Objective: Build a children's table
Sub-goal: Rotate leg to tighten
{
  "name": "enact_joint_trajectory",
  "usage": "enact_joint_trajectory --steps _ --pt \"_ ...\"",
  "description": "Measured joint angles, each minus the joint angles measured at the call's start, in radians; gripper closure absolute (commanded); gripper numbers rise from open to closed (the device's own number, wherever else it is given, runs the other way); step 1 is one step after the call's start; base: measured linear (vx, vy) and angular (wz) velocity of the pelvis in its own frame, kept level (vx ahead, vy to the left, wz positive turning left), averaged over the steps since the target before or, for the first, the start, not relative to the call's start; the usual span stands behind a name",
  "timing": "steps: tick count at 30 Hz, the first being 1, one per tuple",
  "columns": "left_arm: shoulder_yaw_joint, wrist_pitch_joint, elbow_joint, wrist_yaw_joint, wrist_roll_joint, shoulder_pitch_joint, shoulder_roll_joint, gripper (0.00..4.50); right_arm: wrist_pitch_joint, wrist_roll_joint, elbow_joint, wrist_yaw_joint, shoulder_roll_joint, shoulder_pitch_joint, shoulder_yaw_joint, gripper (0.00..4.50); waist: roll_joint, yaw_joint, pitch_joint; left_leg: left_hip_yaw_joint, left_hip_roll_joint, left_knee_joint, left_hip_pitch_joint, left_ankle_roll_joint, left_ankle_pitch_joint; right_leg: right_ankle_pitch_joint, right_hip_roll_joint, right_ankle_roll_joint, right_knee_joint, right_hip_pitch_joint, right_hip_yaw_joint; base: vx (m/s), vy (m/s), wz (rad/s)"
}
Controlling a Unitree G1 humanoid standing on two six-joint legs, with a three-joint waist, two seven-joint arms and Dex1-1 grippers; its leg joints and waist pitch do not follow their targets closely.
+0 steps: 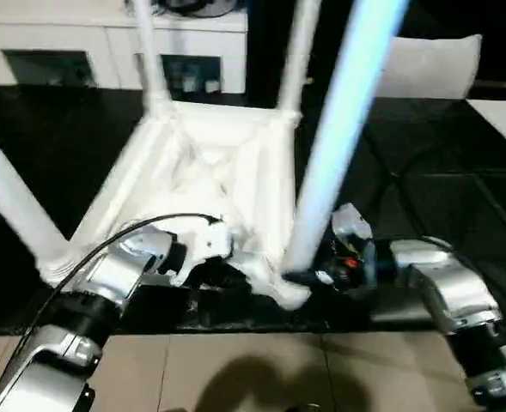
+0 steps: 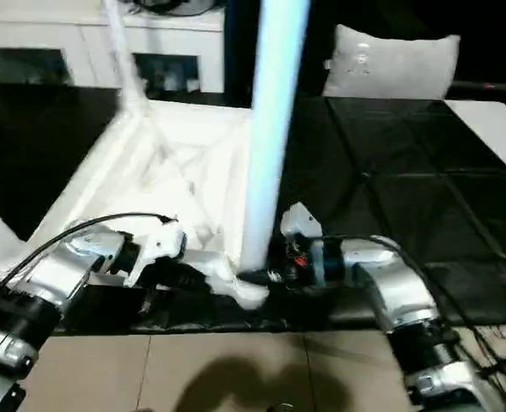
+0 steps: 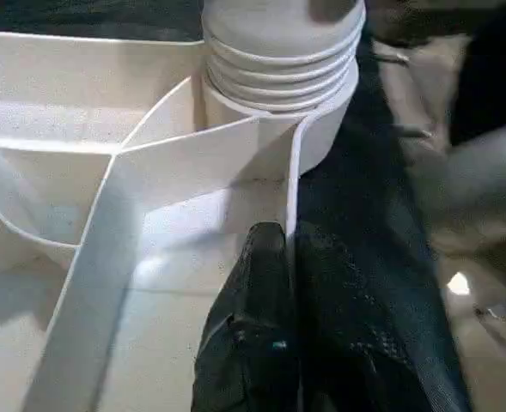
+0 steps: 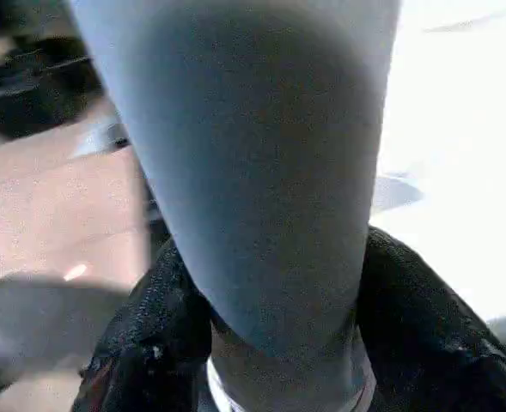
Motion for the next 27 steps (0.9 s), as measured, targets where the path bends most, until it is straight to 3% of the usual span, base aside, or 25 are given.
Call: enact_joint_trajectory --steps 3,6,10,12,17,18,22,27 --pt "0.022 0.085 -0.028 0.122 0.024 0.009 -0.05 4.5 0.023 -0.028 0.033 -0.164 0.064 -0.014 -0.039 2.46 0.0 -0.027 0.0 -0.003 -0.005 0.001 0.005 0.0 0.0 -0.001 0.0 0.001 -0.003 0.002 -0.002 0.0 0.0 0.0" --pt "0.049 0.154 -0.027 0.293 0.075 0.0 -0.126 4.5 0.051 -0.07 0.116 -0.374 0.154 -0.082 -0.077 2.48 0.002 -0.053 0.0 -0.012 -0.01 0.002 0.005 0.0 0.0 -0.001 -0.001 0.002 -0.009 0.001 -0.007 0.0 0.0 0.0" --pt "0.052 0.205 -0.018 0.43 0.116 -0.02 -0.19 4.5 0.044 -0.104 0.195 -0.563 0.225 -0.141 -0.099 2.48 0.018 -0.076 0.002 -0.043 -0.006 0.001 -0.005 0.0 0.0 -0.001 -0.005 0.002 -0.056 0.017 -0.056 0.0 0.0 0.0" --pt "0.052 0.207 -0.016 0.457 0.124 -0.021 -0.201 4.5 0.027 -0.105 0.209 -0.586 0.239 -0.143 -0.112 1.95 0.024 -0.086 0.003 -0.046 -0.004 -0.001 -0.005 0.001 -0.001 -0.001 -0.006 0.002 -0.072 0.024 -0.066 0.0 0.0 0.0" --pt "0.019 0.186 -0.018 0.476 0.138 -0.025 -0.221 4.5 0.01 -0.105 0.218 -0.587 0.237 -0.134 -0.138 1.6 0.024 -0.08 0.003 -0.045 -0.013 -0.002 -0.009 0.005 -0.003 -0.001 -0.019 0.001 -0.069 0.024 -0.065 0.0 0.0 0.0" --pt "0.015 0.18 -0.021 0.471 0.139 -0.025 -0.222 4.5 0.003 -0.103 0.211 -0.572 0.228 -0.124 -0.14 1.48 0.024 -0.076 0.003 -0.043 -0.014 -0.002 -0.009 0.008 -0.004 0.0 -0.02 0.0 -0.065 0.024 -0.059 0.0 0.0 0.0" --pt "-0.014 0.125 -0.026 0.437 0.147 -0.027 -0.196 4.5 -0.02 -0.076 0.171 -0.489 0.177 -0.084 -0.141 1.07 0.023 -0.052 0.003 -0.029 -0.014 -0.002 -0.01 0.01 -0.006 0.003 -0.022 -0.002 -0.049 0.017 -0.047 0.0 0.0 0.0" --pt "-0.029 -0.004 -0.017 0.334 0.123 -0.023 -0.122 4.5 -0.039 -0.03 0.097 -0.273 0.063 -0.006 -0.131 0.69 0.023 -0.02 0.002 -0.024 -0.013 -0.005 -0.01 0.011 -0.006 0.015 -0.019 -0.003 -0.026 0.005 -0.04 0.009 -0.01 0.01"
